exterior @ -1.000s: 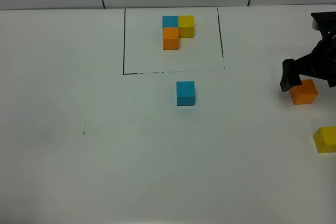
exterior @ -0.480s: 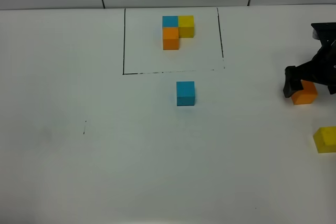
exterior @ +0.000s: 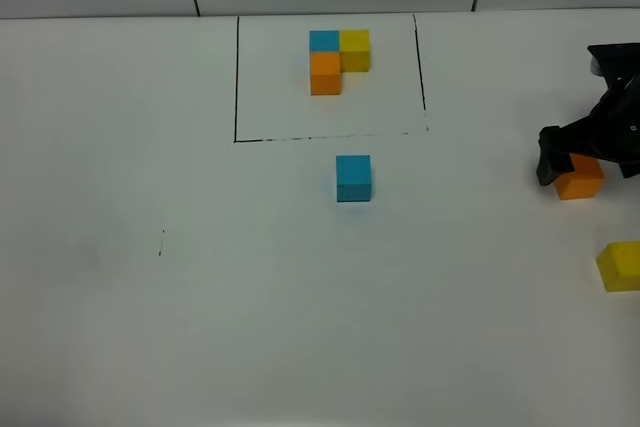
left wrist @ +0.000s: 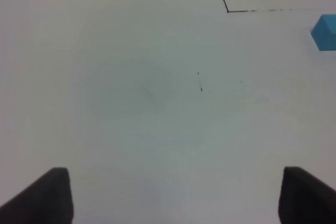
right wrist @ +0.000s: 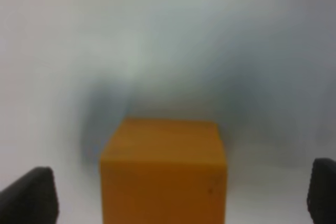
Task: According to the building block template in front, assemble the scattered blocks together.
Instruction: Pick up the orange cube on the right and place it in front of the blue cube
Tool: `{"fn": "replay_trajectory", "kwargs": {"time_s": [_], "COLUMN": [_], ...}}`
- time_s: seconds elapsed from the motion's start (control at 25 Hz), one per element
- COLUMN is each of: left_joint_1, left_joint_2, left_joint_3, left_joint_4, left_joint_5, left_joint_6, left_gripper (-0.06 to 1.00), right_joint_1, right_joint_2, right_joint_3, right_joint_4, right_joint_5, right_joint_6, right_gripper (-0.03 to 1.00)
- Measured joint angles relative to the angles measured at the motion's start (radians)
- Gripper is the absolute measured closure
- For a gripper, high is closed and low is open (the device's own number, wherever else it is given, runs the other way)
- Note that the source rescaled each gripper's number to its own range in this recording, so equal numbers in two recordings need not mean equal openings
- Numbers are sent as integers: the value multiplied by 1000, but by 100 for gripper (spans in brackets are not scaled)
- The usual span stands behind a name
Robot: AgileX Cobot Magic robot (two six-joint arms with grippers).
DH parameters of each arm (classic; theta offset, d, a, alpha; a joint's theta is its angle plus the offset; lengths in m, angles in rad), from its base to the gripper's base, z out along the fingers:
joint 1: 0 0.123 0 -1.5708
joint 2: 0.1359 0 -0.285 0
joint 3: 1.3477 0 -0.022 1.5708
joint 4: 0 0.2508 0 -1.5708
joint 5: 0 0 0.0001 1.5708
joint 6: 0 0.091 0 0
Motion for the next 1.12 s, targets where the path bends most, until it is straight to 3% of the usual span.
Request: {"fn": "replay_trajectory", "kwargs": {"time_s": [0.4,0.52,0.68,0.8,0.88,0.92,1.12], "left_joint_1": [0,0,0,0,0,0,0], "left_joint_2": [0,0,0,0,0,0,0], "left_joint_3": [0,0,0,0,0,0,0], "left_joint_4": [0,0,0,0,0,0,0], "left_joint_5": [0,0,1,1,1,1,1], "left_joint_6": [0,0,0,0,0,0,0], "left_gripper": [25,25,25,25,25,25,25], "right_joint_1": [13,13,14,14,14,14,14], "right_joint_2": [0,0,0,0,0,0,0], "right_joint_3": [0,0,0,0,0,0,0], "right_joint_4": [-1,-1,-2,-2,-2,-2,-2], "right_joint_5": [-6,-6,-6,-6,-6,-6,-6], "right_joint_6": [2,4,10,11,14,15,19], "right_gripper": [11,18,40,67,91,95,95]}}
